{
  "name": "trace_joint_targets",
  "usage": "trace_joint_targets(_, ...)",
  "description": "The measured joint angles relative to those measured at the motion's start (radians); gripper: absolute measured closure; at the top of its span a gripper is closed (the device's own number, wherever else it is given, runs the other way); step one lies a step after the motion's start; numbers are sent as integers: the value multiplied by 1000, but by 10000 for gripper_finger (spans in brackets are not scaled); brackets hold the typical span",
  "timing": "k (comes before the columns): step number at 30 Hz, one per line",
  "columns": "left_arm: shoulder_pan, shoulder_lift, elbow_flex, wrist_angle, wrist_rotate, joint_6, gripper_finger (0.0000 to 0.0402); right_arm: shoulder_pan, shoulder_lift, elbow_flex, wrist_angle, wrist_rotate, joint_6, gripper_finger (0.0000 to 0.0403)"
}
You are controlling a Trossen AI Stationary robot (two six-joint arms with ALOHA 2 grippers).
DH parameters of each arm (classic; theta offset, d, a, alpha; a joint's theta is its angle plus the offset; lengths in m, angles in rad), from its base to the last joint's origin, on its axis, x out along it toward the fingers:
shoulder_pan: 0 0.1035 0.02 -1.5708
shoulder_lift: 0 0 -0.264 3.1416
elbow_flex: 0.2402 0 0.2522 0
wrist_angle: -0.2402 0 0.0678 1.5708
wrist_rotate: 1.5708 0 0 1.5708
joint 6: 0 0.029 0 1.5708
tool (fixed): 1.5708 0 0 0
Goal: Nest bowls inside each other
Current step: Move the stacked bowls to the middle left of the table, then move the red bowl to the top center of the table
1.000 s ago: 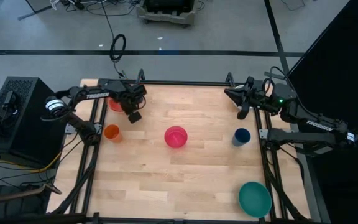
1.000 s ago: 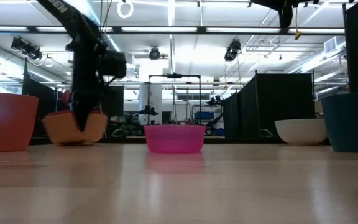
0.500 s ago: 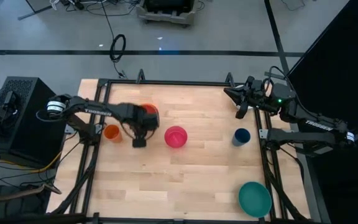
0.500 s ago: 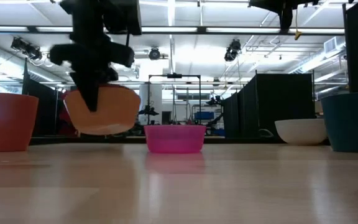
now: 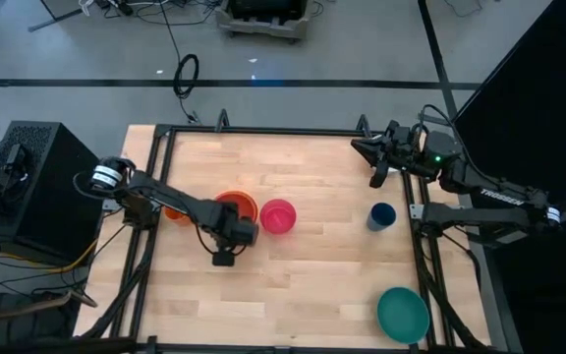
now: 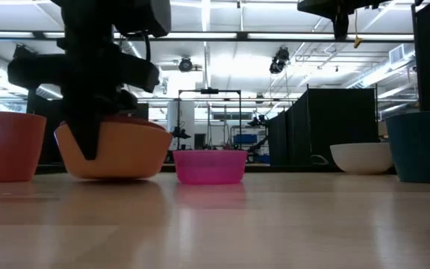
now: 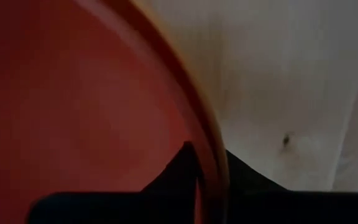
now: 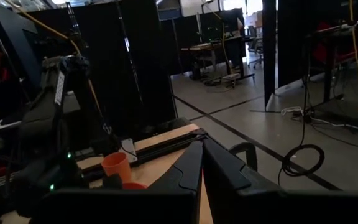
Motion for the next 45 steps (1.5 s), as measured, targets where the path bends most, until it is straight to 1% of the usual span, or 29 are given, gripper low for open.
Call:
trace_joint_targets(8,-26,30,18,22,-24,-51,285,0,4,0,0,-4,4,403)
trace_joint_targets(12,-27,30,59,10,-30,-47,238,0,0,0,3,-12,3,403)
trace_joint_targets(16,-27,29,122,-51,-45,-25,197,0,-15,0,27,-36,3,403)
trace_joint_targets(20,-27,29,179,-136,-80,8,173,0,-51,0,35,-61,2,403)
trace_joint_targets(22,-27,29,200,-154,-91,36,167,0,-74,0,35,-67,2,403)
trace_joint_targets(23,-26,31,204,-137,-92,52,166,0,-85,0,32,-68,3,403)
trace_joint_targets(38,-4,74,245,192,-67,335,162,0,-220,0,-28,-75,27,403)
trace_joint_targets(45,11,139,247,248,-66,348,159,0,-221,0,-44,-80,30,403)
